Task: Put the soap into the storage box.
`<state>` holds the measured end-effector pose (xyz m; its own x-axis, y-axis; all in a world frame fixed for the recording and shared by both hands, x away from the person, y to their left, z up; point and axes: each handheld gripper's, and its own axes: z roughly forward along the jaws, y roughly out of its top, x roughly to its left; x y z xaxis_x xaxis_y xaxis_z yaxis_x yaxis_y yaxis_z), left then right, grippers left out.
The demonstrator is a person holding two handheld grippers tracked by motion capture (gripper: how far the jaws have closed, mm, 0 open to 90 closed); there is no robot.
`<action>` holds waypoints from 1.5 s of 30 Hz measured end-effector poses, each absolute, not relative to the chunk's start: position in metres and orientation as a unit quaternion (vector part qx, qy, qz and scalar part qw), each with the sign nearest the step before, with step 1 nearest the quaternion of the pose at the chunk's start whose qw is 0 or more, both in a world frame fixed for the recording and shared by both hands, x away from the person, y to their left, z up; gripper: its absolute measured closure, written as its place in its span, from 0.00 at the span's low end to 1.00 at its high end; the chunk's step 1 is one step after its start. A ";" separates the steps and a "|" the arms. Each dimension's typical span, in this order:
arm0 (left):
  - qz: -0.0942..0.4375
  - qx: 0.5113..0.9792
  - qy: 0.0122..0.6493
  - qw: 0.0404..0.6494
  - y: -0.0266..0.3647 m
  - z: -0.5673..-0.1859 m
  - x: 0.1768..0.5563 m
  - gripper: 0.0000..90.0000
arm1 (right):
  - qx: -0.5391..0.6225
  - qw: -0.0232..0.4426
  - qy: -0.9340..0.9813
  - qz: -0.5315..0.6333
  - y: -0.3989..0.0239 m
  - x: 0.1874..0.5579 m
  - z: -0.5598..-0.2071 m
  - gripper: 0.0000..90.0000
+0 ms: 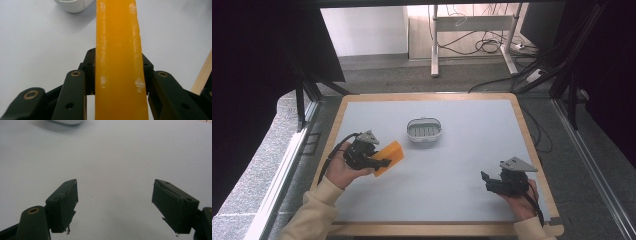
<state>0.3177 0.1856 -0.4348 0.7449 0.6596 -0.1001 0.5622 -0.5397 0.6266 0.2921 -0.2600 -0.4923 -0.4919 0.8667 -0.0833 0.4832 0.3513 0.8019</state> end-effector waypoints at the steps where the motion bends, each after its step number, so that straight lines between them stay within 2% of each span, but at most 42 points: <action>1: 0.074 0.875 0.348 0.328 0.185 -0.435 0.318 0.69 | 0.433 0.259 0.780 0.370 -0.260 0.292 -0.492 0.24; 45: 0.079 0.889 0.326 0.310 0.170 -0.425 0.352 0.69 | 0.439 0.265 0.779 0.360 -0.262 0.294 -0.494 0.24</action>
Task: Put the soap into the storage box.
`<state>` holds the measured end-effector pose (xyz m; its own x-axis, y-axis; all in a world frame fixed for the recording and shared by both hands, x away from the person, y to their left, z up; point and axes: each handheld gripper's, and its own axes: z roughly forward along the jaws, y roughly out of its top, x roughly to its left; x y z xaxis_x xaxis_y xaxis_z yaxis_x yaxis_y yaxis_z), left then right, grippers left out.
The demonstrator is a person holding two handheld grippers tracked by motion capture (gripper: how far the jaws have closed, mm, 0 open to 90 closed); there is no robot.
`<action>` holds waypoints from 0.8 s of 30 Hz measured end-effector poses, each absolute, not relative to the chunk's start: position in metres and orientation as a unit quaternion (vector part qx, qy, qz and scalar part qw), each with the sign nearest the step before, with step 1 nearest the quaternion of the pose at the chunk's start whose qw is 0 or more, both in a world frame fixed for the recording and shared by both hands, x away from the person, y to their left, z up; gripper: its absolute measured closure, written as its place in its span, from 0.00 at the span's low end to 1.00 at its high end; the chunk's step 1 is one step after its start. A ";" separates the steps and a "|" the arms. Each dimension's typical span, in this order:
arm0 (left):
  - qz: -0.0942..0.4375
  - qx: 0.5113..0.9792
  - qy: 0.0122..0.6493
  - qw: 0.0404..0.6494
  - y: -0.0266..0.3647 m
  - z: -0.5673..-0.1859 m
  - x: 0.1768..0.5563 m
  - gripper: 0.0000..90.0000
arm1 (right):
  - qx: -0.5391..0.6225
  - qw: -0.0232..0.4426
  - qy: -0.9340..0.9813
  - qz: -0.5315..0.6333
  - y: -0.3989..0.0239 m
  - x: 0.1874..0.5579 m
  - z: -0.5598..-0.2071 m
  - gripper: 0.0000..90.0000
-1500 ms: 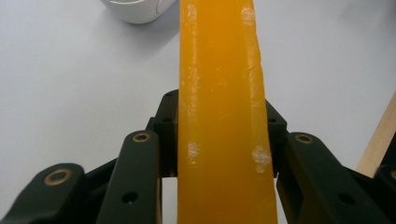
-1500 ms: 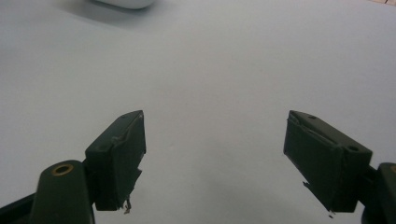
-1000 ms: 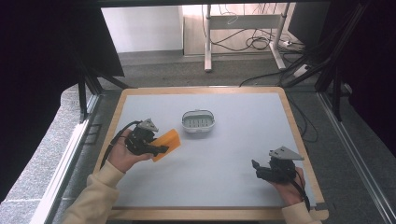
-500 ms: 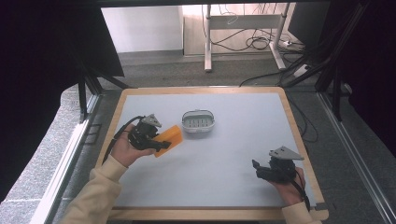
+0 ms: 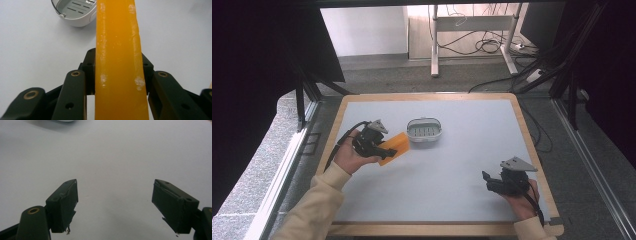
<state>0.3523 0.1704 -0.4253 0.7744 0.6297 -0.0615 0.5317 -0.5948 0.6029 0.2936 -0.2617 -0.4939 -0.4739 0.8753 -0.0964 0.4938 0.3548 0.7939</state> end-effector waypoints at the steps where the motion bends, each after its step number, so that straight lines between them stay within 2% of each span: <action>1: 0.079 0.889 0.327 0.310 0.171 -0.426 0.353 0.69 | 0.439 0.265 0.779 0.360 -0.262 0.294 -0.494 0.24; 24: 0.080 0.902 0.290 0.309 0.160 -0.418 0.377 0.69 | 0.440 0.264 0.781 0.357 -0.261 0.294 -0.495 0.24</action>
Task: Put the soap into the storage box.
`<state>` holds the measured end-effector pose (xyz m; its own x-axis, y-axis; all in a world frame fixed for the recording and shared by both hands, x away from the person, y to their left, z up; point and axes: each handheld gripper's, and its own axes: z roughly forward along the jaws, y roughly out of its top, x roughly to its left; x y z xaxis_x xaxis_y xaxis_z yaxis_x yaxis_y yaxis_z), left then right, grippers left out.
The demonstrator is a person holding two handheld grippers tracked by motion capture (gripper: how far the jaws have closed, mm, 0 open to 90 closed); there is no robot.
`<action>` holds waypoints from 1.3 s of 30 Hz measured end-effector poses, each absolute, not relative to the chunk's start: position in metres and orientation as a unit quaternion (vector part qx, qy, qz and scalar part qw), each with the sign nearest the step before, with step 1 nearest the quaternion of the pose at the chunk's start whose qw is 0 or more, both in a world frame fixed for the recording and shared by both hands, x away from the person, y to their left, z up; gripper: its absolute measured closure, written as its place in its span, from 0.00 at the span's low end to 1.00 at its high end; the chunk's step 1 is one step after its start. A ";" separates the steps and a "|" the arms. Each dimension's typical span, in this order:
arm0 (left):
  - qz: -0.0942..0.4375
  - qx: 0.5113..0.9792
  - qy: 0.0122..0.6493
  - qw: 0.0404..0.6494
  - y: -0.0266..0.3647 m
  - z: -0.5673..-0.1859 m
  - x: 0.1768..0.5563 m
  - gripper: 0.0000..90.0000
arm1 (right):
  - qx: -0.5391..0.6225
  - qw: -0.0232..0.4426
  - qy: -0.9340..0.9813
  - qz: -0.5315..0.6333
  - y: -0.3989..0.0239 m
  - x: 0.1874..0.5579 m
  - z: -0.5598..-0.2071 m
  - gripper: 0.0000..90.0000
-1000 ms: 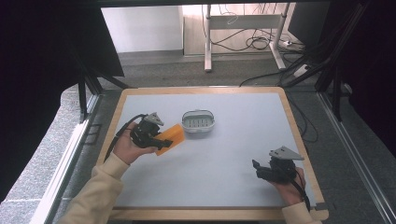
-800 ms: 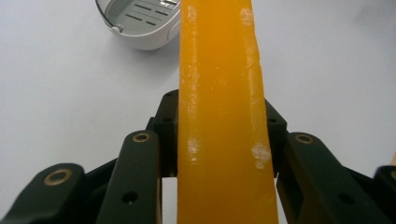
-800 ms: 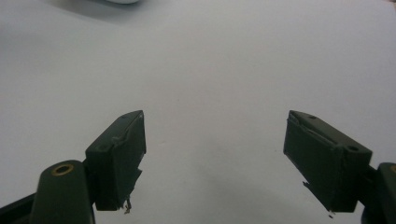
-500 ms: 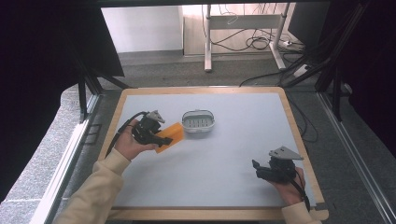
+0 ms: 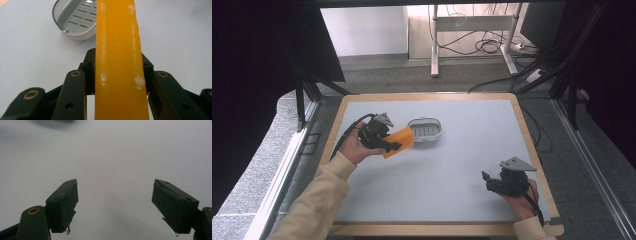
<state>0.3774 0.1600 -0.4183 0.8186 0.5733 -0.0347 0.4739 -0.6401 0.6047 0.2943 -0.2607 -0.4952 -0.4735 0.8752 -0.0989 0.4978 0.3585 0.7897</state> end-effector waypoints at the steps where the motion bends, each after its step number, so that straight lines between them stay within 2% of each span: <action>1: 0.080 0.901 0.291 0.312 0.159 -0.418 0.378 0.69 | 0.440 0.265 0.781 0.357 -0.261 0.294 -0.495 0.24; 39: 0.085 0.918 0.244 0.301 0.128 -0.401 0.411 0.69 | 0.442 0.267 0.780 0.355 -0.262 0.295 -0.495 0.24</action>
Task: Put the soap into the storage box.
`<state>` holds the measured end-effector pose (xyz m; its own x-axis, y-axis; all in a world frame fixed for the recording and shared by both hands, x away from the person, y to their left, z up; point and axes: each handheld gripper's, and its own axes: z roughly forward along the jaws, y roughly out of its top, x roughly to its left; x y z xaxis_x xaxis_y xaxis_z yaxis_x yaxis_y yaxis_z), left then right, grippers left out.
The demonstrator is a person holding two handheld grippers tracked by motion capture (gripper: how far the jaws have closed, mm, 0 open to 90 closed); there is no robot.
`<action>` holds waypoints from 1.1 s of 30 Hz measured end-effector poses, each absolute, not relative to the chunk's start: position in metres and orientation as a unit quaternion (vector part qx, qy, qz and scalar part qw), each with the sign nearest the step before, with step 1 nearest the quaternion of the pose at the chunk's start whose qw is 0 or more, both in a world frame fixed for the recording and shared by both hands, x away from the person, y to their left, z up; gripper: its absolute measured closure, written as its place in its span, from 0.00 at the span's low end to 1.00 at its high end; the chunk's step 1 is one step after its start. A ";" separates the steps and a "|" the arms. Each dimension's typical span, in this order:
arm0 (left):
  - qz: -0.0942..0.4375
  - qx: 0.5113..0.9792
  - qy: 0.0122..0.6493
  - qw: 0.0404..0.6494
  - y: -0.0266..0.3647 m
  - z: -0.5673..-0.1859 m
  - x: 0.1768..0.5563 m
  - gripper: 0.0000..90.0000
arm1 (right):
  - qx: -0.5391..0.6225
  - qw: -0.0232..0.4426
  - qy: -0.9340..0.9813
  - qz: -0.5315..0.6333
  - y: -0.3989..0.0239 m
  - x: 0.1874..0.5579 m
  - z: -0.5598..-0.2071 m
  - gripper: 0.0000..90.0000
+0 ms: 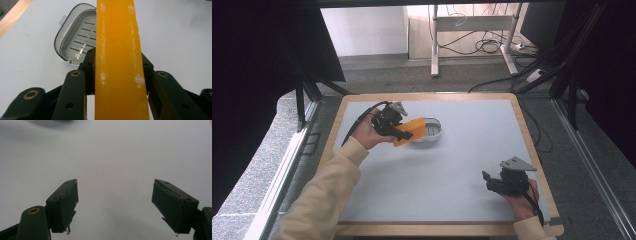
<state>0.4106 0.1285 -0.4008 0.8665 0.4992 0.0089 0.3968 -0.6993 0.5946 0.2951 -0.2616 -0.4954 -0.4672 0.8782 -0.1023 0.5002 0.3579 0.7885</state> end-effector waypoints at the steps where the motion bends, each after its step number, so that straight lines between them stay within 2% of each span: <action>1: 0.084 0.918 0.243 0.302 0.127 -0.401 0.411 0.69 | 0.442 0.267 0.780 0.354 -0.262 0.295 -0.495 0.24; 33: 0.064 0.928 0.219 0.295 0.106 -0.406 0.441 0.69 | 0.444 0.265 0.781 0.351 -0.263 0.296 -0.497 0.24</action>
<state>0.4409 0.1064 -0.4056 0.8956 0.4448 -0.0102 0.3692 -0.7303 0.5747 0.2957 -0.2625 -0.4966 -0.4656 0.8791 -0.1021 0.5064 0.3593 0.7838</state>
